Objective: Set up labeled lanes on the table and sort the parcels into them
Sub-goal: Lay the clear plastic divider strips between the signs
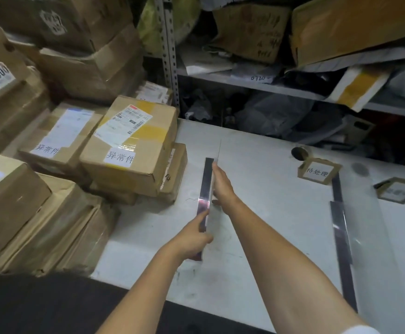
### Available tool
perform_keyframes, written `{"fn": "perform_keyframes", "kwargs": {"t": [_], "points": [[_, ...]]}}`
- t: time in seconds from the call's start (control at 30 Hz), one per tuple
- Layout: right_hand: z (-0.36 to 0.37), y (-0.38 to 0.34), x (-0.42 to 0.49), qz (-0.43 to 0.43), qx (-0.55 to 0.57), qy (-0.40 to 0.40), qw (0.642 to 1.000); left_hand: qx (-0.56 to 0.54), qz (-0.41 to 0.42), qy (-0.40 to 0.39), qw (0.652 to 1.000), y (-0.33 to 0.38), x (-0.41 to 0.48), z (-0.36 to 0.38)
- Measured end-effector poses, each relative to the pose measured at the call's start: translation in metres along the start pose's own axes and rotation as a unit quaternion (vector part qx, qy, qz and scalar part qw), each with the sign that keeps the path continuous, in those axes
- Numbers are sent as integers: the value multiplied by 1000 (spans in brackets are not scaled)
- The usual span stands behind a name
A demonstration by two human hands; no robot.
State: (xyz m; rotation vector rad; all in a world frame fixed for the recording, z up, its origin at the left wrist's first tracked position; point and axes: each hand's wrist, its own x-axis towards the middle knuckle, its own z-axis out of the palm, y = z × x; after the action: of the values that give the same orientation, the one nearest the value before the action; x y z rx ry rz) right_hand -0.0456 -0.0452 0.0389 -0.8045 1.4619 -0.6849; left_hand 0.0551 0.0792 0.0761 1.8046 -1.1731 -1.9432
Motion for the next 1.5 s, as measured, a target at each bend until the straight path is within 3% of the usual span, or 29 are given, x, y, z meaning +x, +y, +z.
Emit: {"fn": "perform_keyframes", "kwargs": {"t": [0.13, 0.37, 0.53, 0.7, 1.1, 1.33, 1.5], "points": [[-2, -1, -3, 17, 18, -19, 1000, 12, 19, 16, 1000, -2, -12, -12], [-13, -27, -29, -4, 29, 22, 999, -60, 15, 1, 998, 25, -37, -23], [-62, -74, -67, -34, 36, 51, 997, -91, 20, -52, 994, 59, -42, -3], [-142, -118, -113, -70, 59, 111, 990, -11, 68, -144, 987, 119, -52, 47], [-416, -123, -256, -150, 107, 258, 948, 107, 143, -272, 946, 245, -80, 301], [-613, -52, -344, -68, 144, 292, 943, 167, 171, -313, 919, 267, -103, 515], [-724, -3, -382, -47, 168, 319, 932, 187, 162, -301, 921, 273, -104, 639]]}}
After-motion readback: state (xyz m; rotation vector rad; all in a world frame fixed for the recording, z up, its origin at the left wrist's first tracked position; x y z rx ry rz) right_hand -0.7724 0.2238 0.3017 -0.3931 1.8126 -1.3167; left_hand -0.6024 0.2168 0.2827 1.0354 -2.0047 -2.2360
